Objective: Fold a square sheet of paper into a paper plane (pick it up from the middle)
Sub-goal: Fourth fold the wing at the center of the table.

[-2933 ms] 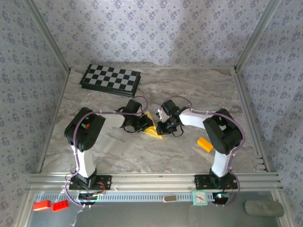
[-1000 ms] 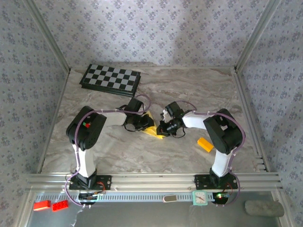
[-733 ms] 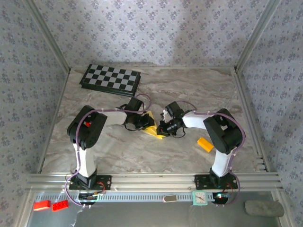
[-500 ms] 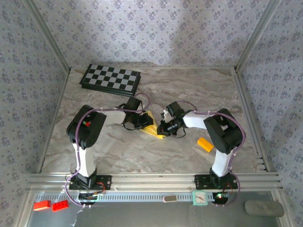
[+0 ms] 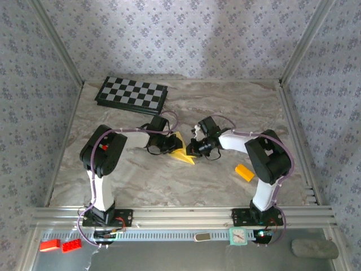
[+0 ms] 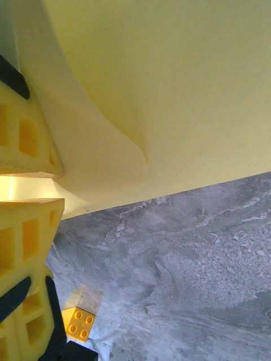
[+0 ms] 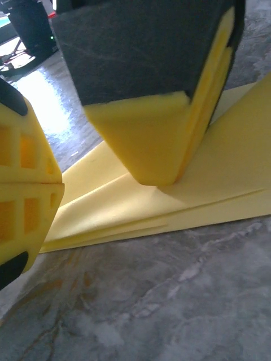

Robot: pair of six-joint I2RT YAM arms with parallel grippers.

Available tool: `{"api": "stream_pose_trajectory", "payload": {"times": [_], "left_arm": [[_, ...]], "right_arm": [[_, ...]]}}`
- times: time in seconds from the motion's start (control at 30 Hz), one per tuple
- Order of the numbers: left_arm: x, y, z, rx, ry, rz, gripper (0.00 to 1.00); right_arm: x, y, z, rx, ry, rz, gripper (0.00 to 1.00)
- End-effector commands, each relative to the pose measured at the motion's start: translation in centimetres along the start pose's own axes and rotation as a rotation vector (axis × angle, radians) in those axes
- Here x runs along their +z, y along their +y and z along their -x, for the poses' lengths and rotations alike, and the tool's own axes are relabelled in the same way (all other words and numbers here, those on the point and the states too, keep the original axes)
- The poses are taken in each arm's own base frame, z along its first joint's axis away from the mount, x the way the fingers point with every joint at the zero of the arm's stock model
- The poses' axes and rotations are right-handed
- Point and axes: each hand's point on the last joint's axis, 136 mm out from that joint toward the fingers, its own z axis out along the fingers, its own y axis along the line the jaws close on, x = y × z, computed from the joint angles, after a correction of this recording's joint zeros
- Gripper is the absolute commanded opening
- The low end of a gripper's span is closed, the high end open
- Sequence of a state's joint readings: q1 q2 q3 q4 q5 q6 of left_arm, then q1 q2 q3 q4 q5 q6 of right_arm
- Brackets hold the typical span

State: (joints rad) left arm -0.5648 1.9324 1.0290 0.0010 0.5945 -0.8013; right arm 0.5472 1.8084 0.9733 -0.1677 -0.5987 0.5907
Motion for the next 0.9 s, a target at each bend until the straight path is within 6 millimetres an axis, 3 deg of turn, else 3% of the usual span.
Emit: {"api": "stream_pose_trajectory", "payload": {"times": [0.0, 0.27, 0.47, 0.67, 0.87], "left_arm": [[0.7, 2.0, -0.3, -0.031, 0.012, 0.049, 0.18], [0.5, 1.4, 0.1, -0.016, 0.007, 0.04, 0.19], [-0.5, 1.5, 2.3, 0.018, -0.03, 0.037, 0.23], [-1.3, 1.8, 5.0, 0.05, -0.059, 0.014, 0.29], [-1.6, 3.9, 6.5, 0.05, -0.08, 0.011, 0.33]], "right_arm": [[0.8, -1.5, -0.4, 0.033, 0.031, -0.055, 0.04], [1.3, -5.2, -2.8, 0.064, 0.101, -0.191, 0.03], [0.9, -8.1, -5.1, 0.081, 0.161, -0.298, 0.03], [0.8, -9.4, -6.1, 0.08, 0.19, -0.343, 0.03], [0.8, -9.7, -6.3, 0.083, 0.194, -0.348, 0.03]]}}
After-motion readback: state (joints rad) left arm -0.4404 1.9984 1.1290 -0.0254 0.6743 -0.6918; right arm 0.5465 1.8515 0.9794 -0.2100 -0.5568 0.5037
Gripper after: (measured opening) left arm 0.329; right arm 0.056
